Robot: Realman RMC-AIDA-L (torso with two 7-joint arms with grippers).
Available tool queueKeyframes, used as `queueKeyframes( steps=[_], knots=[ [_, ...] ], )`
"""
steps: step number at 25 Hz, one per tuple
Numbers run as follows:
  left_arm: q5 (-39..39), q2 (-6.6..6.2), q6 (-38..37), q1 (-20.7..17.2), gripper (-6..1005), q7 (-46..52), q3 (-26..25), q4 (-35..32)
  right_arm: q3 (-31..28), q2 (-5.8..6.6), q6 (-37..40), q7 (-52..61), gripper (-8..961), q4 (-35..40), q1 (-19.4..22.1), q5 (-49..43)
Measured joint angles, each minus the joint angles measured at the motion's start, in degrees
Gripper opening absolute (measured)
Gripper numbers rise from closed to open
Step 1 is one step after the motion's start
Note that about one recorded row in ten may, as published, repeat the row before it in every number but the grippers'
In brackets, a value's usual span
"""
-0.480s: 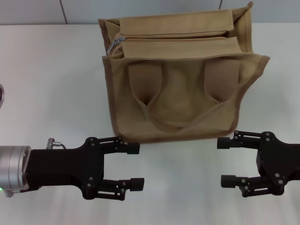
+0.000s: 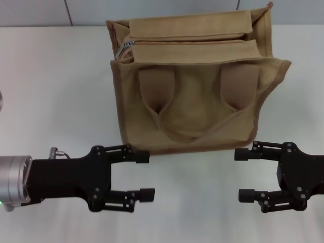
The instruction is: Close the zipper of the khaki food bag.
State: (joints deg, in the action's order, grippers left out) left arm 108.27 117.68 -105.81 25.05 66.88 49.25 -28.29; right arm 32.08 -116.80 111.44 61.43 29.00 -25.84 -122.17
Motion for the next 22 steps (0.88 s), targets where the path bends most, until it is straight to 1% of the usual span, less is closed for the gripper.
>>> queueKeyframes(
  steps=[5,9,13,16,19,22],
  knots=[
    [-0.1,0.05,0.1,-0.8,828,-2.1,-7.5,0.6,0.0,0.0,0.0,0.0,819,0.0,0.2,0.0],
    [-0.1,0.07,0.9,-2.1,829,-4.8,-16.9,1.8,0.0,0.0,0.0,0.0,819,0.0,0.3,0.0],
    [-0.1,0.34,4.2,-2.7,829,-8.8,-26.6,4.4,0.0,0.0,0.0,-0.1,819,0.0,0.3,0.0],
    [-0.1,0.67,6.3,-2.9,829,-12.2,-32.1,6.3,0.0,0.0,0.0,-0.2,819,0.0,0.4,0.0],
    [-0.1,0.73,7.4,-2.8,828,-15.1,-34.9,7.9,0.0,0.0,0.0,-0.2,819,0.0,0.4,0.0],
    [-0.1,0.73,7.8,-2.5,828,-15.4,-35.1,8.1,0.0,0.0,0.0,-0.2,818,0.0,0.4,0.0]
  ],
)
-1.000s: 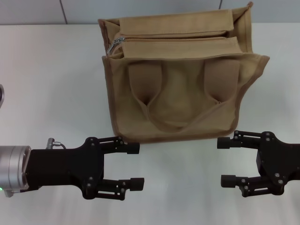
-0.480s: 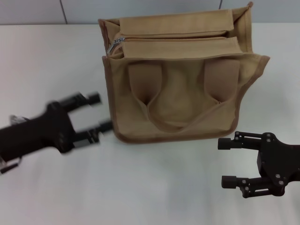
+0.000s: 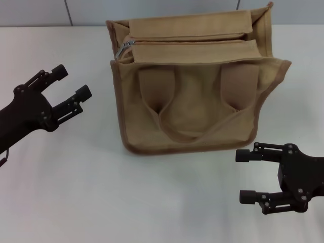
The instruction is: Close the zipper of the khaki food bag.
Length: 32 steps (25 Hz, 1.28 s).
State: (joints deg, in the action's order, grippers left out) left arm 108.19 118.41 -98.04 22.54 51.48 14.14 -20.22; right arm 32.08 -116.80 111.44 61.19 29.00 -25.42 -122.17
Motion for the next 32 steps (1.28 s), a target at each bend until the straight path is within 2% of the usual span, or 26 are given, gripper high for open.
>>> queueKeyframes(
  steps=[10,18,24,32],
  knots=[
    [0.0,0.15,3.1,3.2,827,-0.2,0.2,0.4,-0.3,0.26,0.0,0.0,819,0.0,-0.1,0.0],
    [0.3,0.13,9.2,8.6,826,-2.5,0.3,3.2,-1.0,0.44,0.1,-0.1,818,0.0,0.1,0.0],
    [0.4,0.23,12.5,12.0,757,-2.7,2.4,4.4,-2.2,0.49,0.1,-0.5,818,0.0,0.3,0.0],
    [0.4,0.06,13.3,12.3,666,-2.7,2.9,4.1,-2.6,0.55,0.1,-0.5,818,0.1,0.3,0.0]
  ],
)
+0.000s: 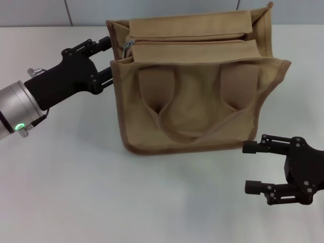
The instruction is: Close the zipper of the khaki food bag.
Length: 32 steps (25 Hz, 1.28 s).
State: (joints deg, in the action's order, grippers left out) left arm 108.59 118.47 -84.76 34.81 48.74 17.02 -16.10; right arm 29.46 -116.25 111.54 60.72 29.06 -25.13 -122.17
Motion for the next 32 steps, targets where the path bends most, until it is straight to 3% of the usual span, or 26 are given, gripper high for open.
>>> queueKeyframes(
  steps=[14,25,30,32],
  knots=[
    [0.3,-0.36,-4.2,-0.9,410,2.4,1.0,-1.9,-0.2,-0.03,0.1,0.0,818,-0.1,0.1,0.0],
    [0.2,-0.43,-3.9,-0.8,22,4.3,1.7,-2.8,-0.2,-0.12,0.4,0.0,818,-0.1,0.2,0.0],
    [0.0,-0.54,-4.2,-1.0,-2,9.1,2.1,-5.9,-0.2,-0.12,0.6,0.0,818,-0.1,0.2,0.0],
    [0.3,-0.7,-4.9,-1.6,55,11.5,4.8,-8.6,-0.2,-0.12,0.6,0.0,819,-0.1,0.2,0.0]
  ],
)
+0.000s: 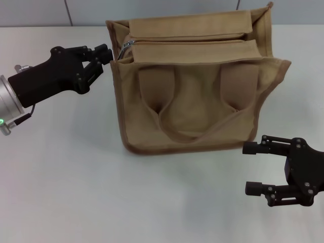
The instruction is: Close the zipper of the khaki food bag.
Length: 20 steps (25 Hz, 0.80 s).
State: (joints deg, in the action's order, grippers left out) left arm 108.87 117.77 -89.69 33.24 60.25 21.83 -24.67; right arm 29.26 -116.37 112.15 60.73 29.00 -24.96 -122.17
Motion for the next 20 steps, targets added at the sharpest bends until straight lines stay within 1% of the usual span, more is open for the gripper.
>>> queueKeyframes(
  steps=[5,8,10,14,15,16,18,19,20],
  knots=[
    [0.0,-0.26,-0.2,0.0,141,0.7,1.3,-0.5,0.0,0.0,0.0,0.0,819,0.0,0.0,0.0],
    [0.0,-0.75,-1.2,0.2,193,1.2,3.6,-0.7,0.0,0.0,0.0,0.0,819,0.0,0.0,0.0],
    [0.0,-0.83,-1.3,0.3,228,1.3,4.4,-1.0,0.0,-0.01,0.1,0.0,819,0.0,0.0,0.0],
    [0.0,-0.74,-0.9,0.5,418,1.4,4.9,-1.1,0.0,-0.09,0.1,0.0,819,0.0,0.0,0.0],
    [0.0,-0.44,0.2,0.9,465,1.4,5.0,-1.1,0.0,-0.09,0.1,0.0,819,0.0,0.0,0.0],
    [0.0,-0.44,0.2,0.9,497,1.4,5.0,-1.1,0.0,-0.09,0.1,0.0,819,0.0,0.0,0.0],
    [0.0,0.16,2.5,1.8,562,1.1,5.2,-1.1,0.0,-0.12,0.1,0.0,819,0.0,0.1,0.0],
    [0.0,0.16,2.5,1.8,594,1.1,5.2,-1.1,0.0,-0.12,0.1,0.0,819,0.0,0.1,0.0],
    [0.0,0.42,3.8,2.4,626,1.0,5.5,-1.0,0.0,-0.15,0.1,0.0,819,0.0,0.1,0.0]
  ],
)
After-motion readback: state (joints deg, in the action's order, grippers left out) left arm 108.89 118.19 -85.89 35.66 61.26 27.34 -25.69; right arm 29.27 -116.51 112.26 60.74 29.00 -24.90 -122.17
